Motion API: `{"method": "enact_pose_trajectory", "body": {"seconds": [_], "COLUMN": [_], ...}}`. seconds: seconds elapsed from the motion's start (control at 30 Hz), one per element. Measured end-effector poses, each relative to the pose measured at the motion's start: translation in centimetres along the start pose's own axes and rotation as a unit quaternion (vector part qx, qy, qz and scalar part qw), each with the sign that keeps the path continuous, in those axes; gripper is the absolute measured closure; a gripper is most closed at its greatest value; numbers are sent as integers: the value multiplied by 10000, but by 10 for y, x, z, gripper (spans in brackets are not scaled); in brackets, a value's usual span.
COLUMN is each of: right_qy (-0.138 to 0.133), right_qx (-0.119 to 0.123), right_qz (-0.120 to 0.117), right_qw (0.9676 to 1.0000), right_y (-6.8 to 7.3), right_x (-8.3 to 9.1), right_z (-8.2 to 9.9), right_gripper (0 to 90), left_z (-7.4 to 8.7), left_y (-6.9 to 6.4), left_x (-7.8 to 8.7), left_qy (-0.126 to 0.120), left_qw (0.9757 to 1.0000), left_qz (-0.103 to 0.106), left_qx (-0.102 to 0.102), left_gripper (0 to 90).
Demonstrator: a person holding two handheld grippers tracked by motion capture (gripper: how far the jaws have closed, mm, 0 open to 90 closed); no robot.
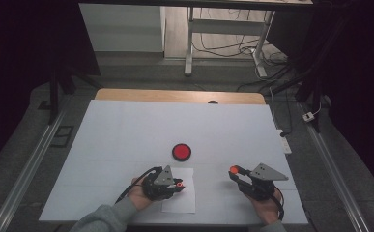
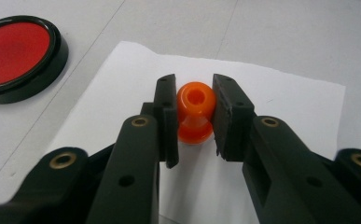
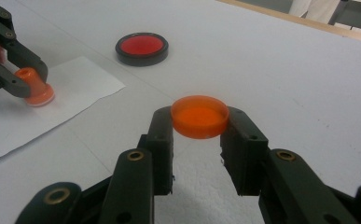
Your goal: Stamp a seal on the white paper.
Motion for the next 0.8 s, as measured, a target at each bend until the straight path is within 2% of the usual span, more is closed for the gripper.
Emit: {"method": "enact_pose_trajectory", "body": {"seconds": [0.5, 0.6, 0.7, 0.8], "right_qy": [-19, -23, -31, -64], "right_qx": [-10, -4, 2, -11], "right_qz": [-12, -12, -6, -9], "right_qw": [10000, 10000, 10000, 10000], "right_y": [0, -1, -1, -1], "right_x": [0, 0, 0, 1], "right_z": [0, 0, 0, -1], "right_gripper": [645, 645, 645, 645], "left_z": [0, -1, -2, -6], "left_y": [0, -1, -1, 0], "left_x": [0, 0, 0, 4], "left_qy": [-1, 3, -45, -277], "left_qw": [10000, 9999, 9999, 9995], "left_qz": [17, -53, 33, 126], "left_qx": [5, -109, -90, -3], "left_gripper": [724, 723, 723, 722]}}
Point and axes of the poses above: each handheld gripper's, and its own axes: x roughly backward along the jaws, z roughly out of its underside, y roughly to its left, the point moved 7 cm from there along -x, roughly forward along the jaws, and after that the axes turned 13 degrees about x, right-handed, at the moved point
